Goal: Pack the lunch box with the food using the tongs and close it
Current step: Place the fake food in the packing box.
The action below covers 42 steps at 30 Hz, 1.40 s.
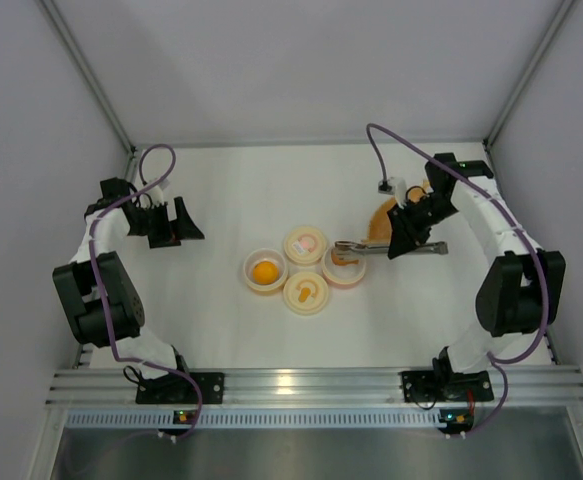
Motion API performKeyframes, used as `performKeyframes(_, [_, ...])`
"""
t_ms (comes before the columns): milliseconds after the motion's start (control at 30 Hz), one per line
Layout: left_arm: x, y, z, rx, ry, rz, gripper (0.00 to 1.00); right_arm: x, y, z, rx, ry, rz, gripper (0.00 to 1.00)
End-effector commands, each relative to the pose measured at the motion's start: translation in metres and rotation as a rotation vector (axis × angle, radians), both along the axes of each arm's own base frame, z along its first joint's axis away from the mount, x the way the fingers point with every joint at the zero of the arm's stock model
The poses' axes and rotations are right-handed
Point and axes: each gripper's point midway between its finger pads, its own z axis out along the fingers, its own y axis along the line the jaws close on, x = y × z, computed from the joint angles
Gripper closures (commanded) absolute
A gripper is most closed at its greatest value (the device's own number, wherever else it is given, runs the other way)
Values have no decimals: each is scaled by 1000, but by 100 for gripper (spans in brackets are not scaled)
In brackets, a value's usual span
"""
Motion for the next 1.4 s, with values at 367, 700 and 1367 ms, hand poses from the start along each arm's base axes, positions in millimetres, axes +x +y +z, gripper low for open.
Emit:
performKeyframes(367, [-4,-1,5,11,-23,-22,2,-43,3,-6,21,204,61,100])
performKeyframes(700, [-4,-1,5,12,-25,-25,2,-35,2,-21,-1,222,60,96])
performKeyframes(1367, [-7,-3,2,-1,-18,-30,2,-5,-4,-17,-49,132,2,63])
